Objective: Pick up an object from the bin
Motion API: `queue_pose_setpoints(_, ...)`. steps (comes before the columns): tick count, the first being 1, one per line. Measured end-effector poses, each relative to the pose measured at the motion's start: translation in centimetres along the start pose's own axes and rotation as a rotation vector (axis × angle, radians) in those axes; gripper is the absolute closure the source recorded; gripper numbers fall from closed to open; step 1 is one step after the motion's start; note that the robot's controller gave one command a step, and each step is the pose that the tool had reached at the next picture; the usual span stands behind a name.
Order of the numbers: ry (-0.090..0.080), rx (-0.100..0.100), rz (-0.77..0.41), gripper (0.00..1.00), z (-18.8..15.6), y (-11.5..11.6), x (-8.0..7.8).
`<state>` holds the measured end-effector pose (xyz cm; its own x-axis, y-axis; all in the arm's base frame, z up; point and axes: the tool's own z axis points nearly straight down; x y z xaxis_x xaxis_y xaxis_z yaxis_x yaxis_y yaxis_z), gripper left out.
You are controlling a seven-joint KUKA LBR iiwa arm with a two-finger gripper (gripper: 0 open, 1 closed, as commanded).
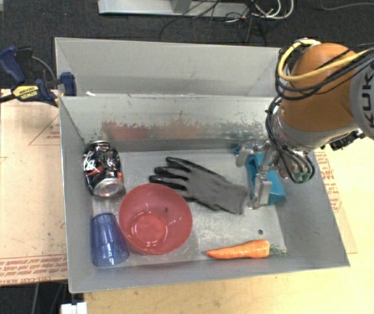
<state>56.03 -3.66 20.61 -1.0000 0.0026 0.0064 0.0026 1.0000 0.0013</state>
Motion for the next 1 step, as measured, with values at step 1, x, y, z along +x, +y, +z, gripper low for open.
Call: queue_pose_setpoints(1,-0.008,0.001,-0.002,0.00,-0.46,0.03,-0.15)
